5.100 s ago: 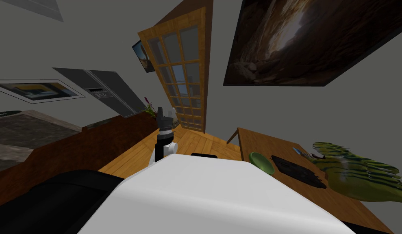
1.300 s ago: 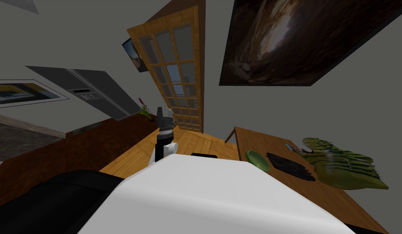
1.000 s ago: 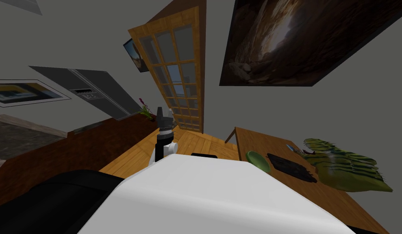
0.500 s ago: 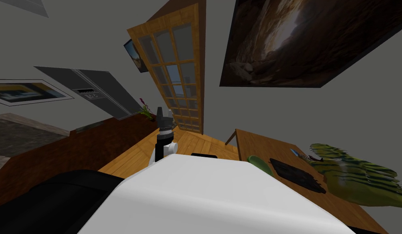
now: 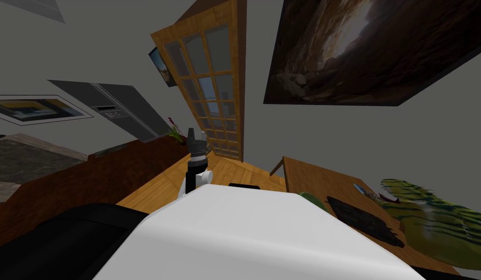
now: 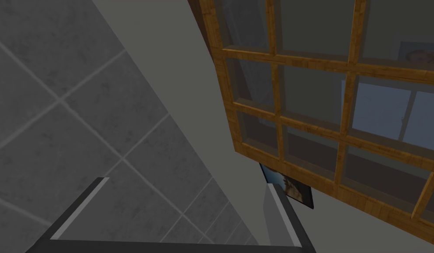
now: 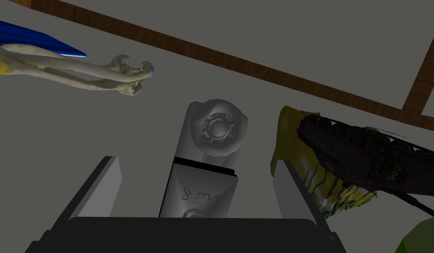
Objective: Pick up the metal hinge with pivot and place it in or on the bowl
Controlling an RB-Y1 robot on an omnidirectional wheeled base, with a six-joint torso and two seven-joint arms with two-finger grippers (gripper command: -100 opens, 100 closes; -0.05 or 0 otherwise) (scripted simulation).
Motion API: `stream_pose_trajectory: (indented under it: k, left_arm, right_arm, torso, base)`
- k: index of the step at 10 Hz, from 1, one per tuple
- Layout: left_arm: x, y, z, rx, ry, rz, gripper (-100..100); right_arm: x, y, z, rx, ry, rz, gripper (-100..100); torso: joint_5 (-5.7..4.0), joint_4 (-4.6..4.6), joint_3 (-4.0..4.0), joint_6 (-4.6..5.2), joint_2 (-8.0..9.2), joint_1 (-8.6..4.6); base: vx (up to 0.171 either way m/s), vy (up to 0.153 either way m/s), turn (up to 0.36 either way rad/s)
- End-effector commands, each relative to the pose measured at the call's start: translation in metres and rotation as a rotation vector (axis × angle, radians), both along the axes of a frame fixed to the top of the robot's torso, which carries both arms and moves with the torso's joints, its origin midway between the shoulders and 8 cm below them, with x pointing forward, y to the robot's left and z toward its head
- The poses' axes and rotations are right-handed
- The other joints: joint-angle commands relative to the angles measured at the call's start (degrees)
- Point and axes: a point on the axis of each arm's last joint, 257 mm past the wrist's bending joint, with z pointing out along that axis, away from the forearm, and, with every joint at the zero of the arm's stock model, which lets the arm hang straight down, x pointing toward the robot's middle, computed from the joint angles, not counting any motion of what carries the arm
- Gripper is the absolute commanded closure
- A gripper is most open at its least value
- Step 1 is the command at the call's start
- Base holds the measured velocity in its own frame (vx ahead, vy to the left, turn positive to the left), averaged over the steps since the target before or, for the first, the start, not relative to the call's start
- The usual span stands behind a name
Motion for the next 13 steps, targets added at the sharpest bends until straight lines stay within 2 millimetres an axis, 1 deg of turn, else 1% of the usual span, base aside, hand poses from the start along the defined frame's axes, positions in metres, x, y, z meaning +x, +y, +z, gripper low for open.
stream_pose_trajectory:
  k: [1, 2, 4, 5, 9, 10, 11, 12, 13]
  left_arm:
    - [0.0, 0.0, 0.0, 0.0, 0.0, 0.0, 0]
    - [0.0, 0.0, 0.0, 0.0, 0.0, 0.0, 0]
    - [0.0, 0.0, 0.0, 0.0, 0.0, 0.0, 0]
    - [0.0, 0.0, 0.0, 0.0, 0.0, 0.0, 0]
    - [0.0, 0.0, 0.0, 0.0, 0.0, 0.0, 0]
    - [0.0, 0.0, 0.0, 0.0, 0.0, 0.0, 0]
    - [0.0, 0.0, 0.0, 0.0, 0.0, 0.0, 0]
    - [0.0, 0.0, 0.0, 0.0, 0.0, 0.0, 0]
    - [0.0, 0.0, 0.0, 0.0, 0.0, 0.0, 0]
  right_arm:
    - [-0.025, 0.003, 0.002, -0.001, -0.001, -0.015, -100]
    - [-0.04, 0.007, 0.003, 0.0, 0.001, -0.024, -100]
    - [-0.035, 0.007, 0.004, 0.001, 0.003, -0.017, -100]
    - [-0.036, 0.007, 0.003, 0.001, 0.002, -0.017, 100]
    - [-0.037, 0.007, 0.004, 0.0, 0.002, -0.019, 100]
    - [-0.037, 0.007, 0.004, 0.0, 0.003, -0.019, 0]
    - [-0.024, 0.003, 0.001, 0.001, 0.0, -0.009, 100]
    - [-0.024, 0.003, 0.001, 0.001, 0.0, -0.009, 100]
    - [-0.009, -0.001, 0.001, -0.001, -0.001, -0.003, 100]
  torso:
    - [0.0, 0.0, 0.0, 0.0, 0.0, 0.0]
    - [0.0, -0.02, -0.04, 0.0, -0.07, -0.03]
    - [0.0, -0.01, -0.02, 0.0, -0.01, 0.0]
    - [0.02, 0.02, 0.06, 0.0, 0.12, 0.09]
    - [-0.02, 0.06, 0.12, -0.05, 0.21, 0.07]
    - [-0.01, 0.07, 0.13, -0.05, 0.22, 0.08]
    - [-0.01, 0.07, 0.13, -0.05, 0.22, 0.08]
    - [0.0, 0.09, 0.2, -0.05, 0.36, 0.1]
    - [-0.01, 0.09, 0.24, -0.04, 0.44, 0.13]
  base:
    - [0.107, -0.05, 0.056]
    - [0.106, -0.057, 0.047]
    - [0.044, -0.026, 0.01]
    - [0.005, -0.003, 0.001]
    - [0.0, 0.0, -0.003]
    - [0.0, 0.0, 0.0]
    - [-0.05, 0.007, -0.036]
    - [-0.066, 0.017, -0.016]
    - [-0.075, 0.04, -0.036]
